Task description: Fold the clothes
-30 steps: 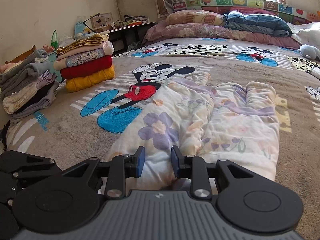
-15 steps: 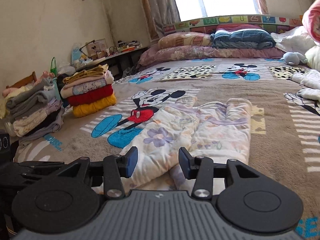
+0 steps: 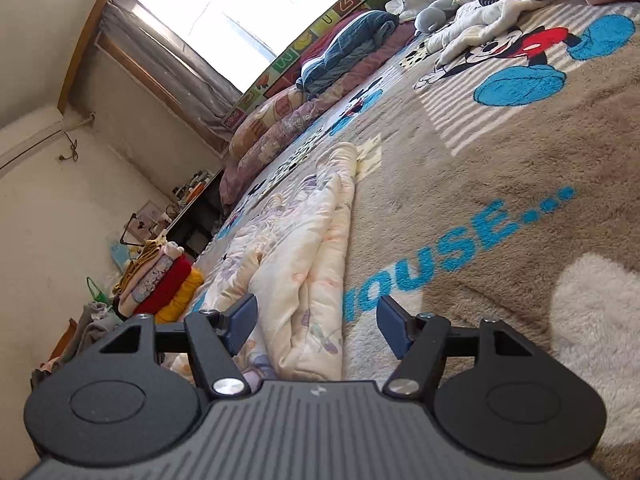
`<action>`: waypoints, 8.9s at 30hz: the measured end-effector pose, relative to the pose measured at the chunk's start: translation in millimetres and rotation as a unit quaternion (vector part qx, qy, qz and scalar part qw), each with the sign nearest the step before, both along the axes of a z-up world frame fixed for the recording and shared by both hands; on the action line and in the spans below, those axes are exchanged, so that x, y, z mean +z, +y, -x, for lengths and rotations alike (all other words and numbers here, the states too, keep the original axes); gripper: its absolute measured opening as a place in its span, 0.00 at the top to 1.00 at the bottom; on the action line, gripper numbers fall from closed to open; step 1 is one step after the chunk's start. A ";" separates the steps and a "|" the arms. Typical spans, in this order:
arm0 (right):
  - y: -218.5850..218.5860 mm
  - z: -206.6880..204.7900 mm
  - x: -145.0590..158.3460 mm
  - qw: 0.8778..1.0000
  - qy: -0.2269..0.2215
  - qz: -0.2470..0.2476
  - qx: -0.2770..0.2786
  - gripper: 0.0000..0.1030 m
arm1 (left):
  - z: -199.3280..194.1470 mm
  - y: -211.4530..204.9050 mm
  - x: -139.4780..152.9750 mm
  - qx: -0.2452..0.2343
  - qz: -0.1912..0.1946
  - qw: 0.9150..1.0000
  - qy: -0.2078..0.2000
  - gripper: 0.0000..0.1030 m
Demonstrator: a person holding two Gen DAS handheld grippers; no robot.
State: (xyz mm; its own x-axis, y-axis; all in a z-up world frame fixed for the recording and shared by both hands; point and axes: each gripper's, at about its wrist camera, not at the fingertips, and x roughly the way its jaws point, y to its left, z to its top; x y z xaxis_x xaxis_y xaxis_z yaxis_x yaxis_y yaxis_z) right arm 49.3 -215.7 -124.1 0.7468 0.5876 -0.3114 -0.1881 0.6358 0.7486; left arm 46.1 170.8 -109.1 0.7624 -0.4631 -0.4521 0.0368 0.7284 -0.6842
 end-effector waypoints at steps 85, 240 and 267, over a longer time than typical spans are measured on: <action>59.5 28.3 33.4 0.944 -0.162 0.264 0.114 0.30 | -115.7 -189.5 45.5 -0.224 -0.357 0.906 -0.047 0.73; 2.8 -204.3 0.2 0.994 -0.062 -0.039 0.083 0.51 | -142.1 -8.2 42.9 -0.026 -0.077 0.987 -0.141 0.62; 36.9 -211.3 14.8 0.968 -0.102 0.158 0.166 0.34 | -200.0 -54.5 5.1 -0.150 -0.191 0.963 -0.120 0.58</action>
State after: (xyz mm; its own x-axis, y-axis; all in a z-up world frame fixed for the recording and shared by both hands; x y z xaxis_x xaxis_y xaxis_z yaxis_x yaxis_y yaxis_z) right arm 260.7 -178.8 -109.3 0.5983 0.7051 -0.3806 -0.5451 0.7063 0.4517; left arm 246.2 116.3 -104.0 0.7239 -0.5139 -0.4603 0.4087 0.8570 -0.3139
